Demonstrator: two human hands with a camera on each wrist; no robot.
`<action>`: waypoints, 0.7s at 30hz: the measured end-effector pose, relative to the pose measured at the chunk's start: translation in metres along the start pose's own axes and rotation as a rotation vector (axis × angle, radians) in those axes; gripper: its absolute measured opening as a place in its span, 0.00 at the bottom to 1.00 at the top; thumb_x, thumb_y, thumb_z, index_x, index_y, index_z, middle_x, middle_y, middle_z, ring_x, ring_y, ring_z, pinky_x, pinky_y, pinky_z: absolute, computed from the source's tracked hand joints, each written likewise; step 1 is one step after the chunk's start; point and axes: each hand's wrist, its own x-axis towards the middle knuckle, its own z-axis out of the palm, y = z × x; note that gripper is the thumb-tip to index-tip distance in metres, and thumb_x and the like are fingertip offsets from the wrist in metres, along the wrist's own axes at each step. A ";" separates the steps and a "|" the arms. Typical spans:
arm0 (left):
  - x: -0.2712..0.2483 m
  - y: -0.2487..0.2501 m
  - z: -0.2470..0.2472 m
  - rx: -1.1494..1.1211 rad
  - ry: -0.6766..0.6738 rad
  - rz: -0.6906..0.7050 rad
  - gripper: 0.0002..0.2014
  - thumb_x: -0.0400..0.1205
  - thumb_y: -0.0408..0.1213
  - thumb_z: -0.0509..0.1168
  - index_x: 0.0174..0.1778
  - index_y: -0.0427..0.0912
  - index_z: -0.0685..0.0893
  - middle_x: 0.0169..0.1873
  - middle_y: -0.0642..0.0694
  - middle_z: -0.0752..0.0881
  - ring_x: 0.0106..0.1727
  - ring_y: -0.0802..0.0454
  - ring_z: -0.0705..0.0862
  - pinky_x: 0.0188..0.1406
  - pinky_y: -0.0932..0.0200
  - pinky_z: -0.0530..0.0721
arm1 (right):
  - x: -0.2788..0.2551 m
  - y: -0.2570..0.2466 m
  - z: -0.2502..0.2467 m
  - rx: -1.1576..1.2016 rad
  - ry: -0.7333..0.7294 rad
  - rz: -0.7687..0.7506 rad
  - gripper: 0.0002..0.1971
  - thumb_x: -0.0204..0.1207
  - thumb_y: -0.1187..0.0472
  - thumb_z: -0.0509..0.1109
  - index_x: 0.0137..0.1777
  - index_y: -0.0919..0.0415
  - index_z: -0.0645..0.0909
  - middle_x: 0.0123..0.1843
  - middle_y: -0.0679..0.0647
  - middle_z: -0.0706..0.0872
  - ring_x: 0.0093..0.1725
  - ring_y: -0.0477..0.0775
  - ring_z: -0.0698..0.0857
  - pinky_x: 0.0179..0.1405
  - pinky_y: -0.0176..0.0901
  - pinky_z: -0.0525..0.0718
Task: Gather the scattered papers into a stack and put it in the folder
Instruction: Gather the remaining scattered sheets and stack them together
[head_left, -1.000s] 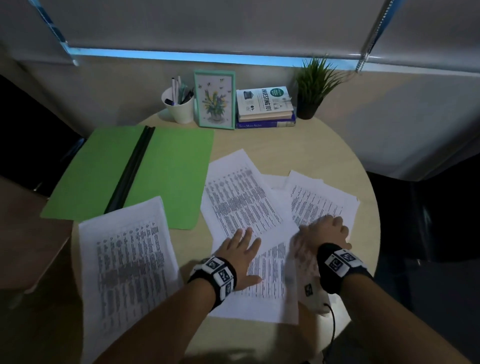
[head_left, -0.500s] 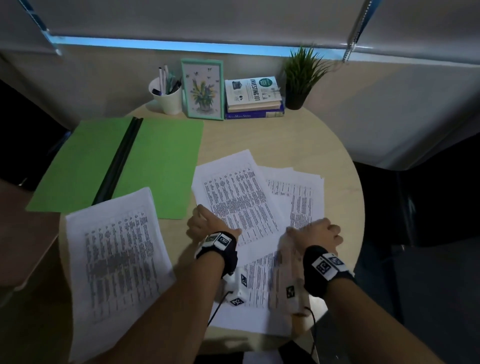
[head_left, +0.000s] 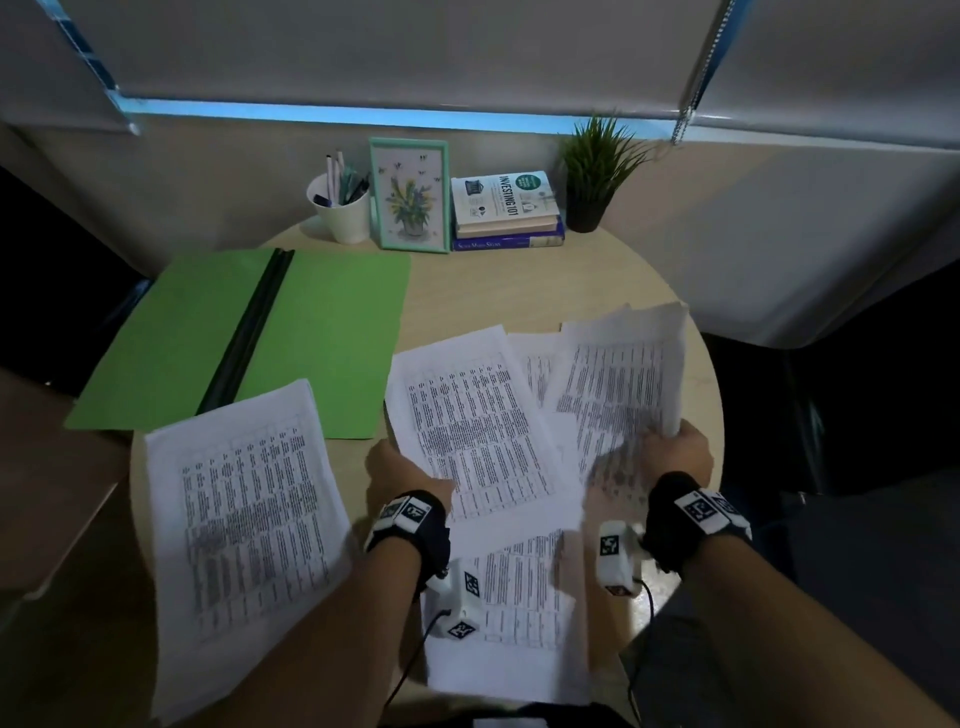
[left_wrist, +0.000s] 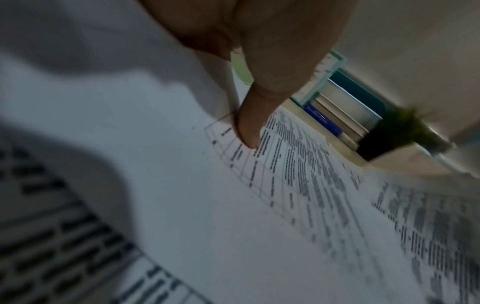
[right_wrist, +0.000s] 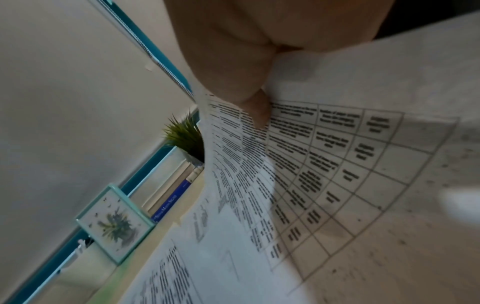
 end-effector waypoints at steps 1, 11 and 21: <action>0.001 -0.002 0.000 -0.015 -0.011 -0.009 0.51 0.63 0.39 0.83 0.78 0.41 0.60 0.72 0.39 0.75 0.67 0.34 0.79 0.63 0.39 0.81 | 0.002 -0.003 -0.002 0.034 0.015 -0.016 0.08 0.78 0.62 0.68 0.54 0.64 0.83 0.40 0.60 0.81 0.37 0.62 0.79 0.38 0.46 0.75; -0.007 -0.015 0.005 0.043 -0.202 0.033 0.37 0.73 0.39 0.72 0.78 0.43 0.67 0.73 0.43 0.76 0.64 0.41 0.80 0.61 0.51 0.79 | 0.011 -0.059 -0.055 0.396 0.189 -0.278 0.09 0.80 0.62 0.67 0.58 0.63 0.80 0.46 0.54 0.83 0.47 0.53 0.81 0.47 0.39 0.75; -0.009 -0.012 0.001 0.029 -0.190 0.001 0.38 0.74 0.37 0.66 0.82 0.46 0.61 0.79 0.44 0.68 0.75 0.38 0.72 0.73 0.43 0.73 | 0.003 -0.084 -0.090 0.489 -0.055 -0.346 0.13 0.79 0.62 0.71 0.61 0.68 0.81 0.49 0.56 0.86 0.48 0.56 0.86 0.49 0.46 0.84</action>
